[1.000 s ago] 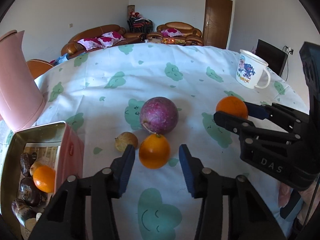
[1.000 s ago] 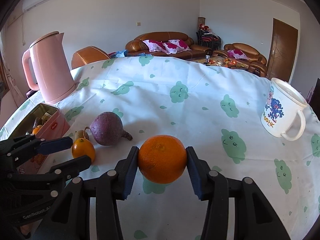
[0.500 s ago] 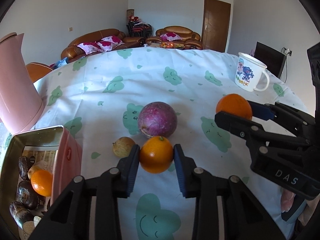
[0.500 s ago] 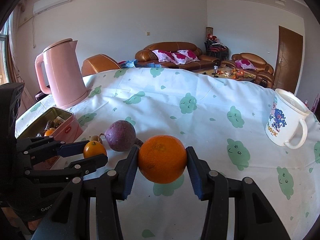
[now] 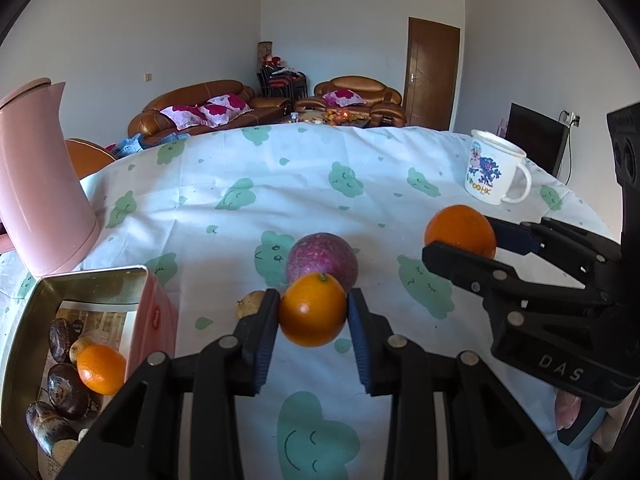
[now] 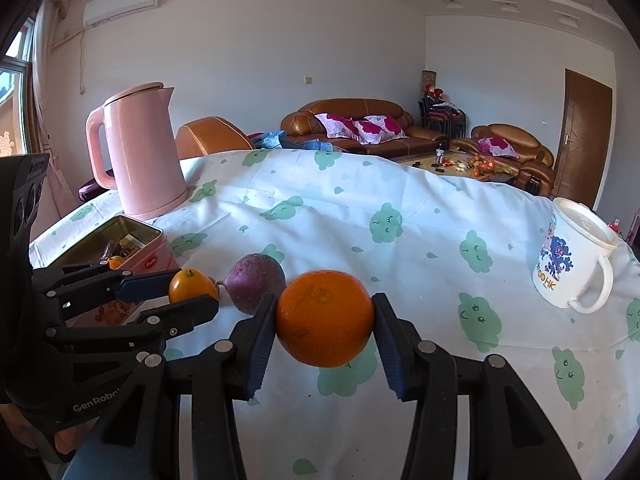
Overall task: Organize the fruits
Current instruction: 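Lift the orange with the right tool while the left tool lifts its orange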
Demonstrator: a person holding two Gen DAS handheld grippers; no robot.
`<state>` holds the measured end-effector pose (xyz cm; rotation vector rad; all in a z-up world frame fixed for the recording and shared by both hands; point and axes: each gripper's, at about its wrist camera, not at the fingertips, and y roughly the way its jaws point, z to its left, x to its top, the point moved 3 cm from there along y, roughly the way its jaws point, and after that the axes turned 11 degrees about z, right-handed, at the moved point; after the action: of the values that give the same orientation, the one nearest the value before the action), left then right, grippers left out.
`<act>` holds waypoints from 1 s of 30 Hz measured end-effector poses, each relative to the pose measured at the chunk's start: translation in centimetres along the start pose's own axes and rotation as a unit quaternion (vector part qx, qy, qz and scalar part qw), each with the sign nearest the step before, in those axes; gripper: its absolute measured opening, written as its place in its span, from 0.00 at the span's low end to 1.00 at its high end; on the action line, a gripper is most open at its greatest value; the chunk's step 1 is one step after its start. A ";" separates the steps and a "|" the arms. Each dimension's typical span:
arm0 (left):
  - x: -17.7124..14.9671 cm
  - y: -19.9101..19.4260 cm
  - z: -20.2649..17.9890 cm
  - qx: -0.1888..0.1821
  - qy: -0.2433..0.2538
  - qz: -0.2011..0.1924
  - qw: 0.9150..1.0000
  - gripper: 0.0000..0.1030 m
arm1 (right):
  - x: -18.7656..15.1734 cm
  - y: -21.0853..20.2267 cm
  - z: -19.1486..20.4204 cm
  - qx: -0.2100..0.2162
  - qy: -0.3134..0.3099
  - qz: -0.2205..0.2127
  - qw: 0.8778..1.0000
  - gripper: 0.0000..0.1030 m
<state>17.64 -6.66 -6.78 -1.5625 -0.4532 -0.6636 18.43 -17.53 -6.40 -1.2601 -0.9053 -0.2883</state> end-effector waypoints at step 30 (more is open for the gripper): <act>-0.5 -2.5 -0.4 0.024 0.011 -0.065 0.998 0.35 | -0.3 -2.6 1.0 -0.004 -0.026 -0.072 0.997 0.48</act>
<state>15.60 -6.76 -5.18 -1.4878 -0.5541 -0.7646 16.11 -17.60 -4.79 -1.2160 -1.0423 -0.3744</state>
